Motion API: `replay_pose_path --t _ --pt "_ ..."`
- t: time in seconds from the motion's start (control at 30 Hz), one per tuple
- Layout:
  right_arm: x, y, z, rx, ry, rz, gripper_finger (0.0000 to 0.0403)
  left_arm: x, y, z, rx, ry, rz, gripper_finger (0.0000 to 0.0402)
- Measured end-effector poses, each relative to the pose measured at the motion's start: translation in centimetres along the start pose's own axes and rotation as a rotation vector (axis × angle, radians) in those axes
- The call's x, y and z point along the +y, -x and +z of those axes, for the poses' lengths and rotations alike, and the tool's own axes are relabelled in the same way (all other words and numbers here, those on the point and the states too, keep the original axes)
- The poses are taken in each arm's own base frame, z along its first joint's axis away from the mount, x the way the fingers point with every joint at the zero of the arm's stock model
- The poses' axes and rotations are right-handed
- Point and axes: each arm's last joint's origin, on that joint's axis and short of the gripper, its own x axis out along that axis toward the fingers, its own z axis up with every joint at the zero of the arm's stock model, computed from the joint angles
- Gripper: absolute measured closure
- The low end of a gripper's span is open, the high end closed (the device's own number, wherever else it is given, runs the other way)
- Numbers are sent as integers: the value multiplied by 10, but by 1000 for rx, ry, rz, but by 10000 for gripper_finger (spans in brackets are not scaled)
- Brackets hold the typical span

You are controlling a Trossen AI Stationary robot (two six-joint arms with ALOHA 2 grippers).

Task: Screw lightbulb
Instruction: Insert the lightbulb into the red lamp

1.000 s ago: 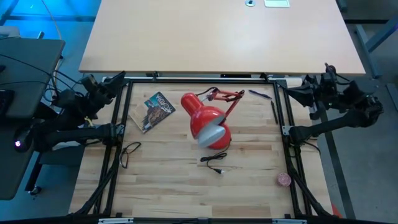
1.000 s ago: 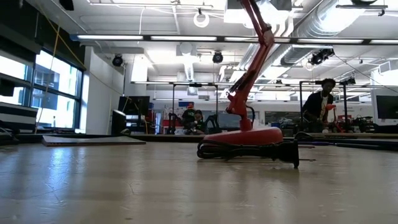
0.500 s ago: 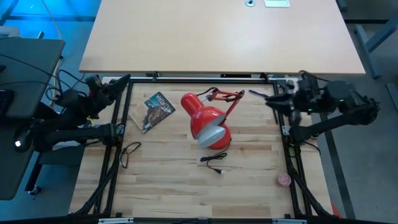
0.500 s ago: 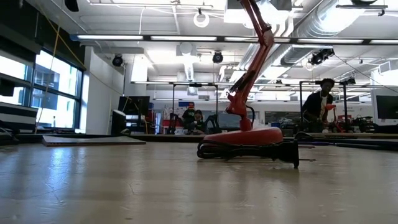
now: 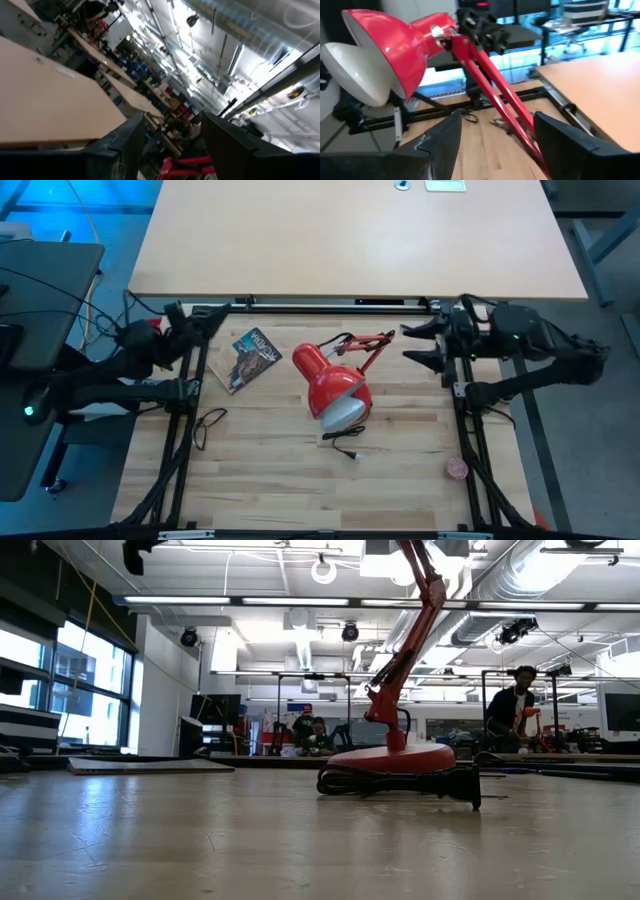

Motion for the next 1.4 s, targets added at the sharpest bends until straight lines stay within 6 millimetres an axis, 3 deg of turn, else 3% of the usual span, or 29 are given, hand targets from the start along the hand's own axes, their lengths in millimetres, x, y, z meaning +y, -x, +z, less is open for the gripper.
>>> replay_pose_path --t 0.23,0.4,0.53,0.83,1.4 --pt "-18 -48 22 155 151 20 163 4 -19 -19 78 -59 54 218" --pt "-43 -61 39 241 245 37 163 7 -25 -26 116 -164 71 218" --pt "-63 -71 44 305 220 123 163 9 -26 -30 154 -214 85 218" --pt "-93 -91 58 318 163 289 163 9 -27 -33 212 -108 42 218" --pt "-106 -125 37 410 189 522 163 10 -32 -40 251 -14 56 218"
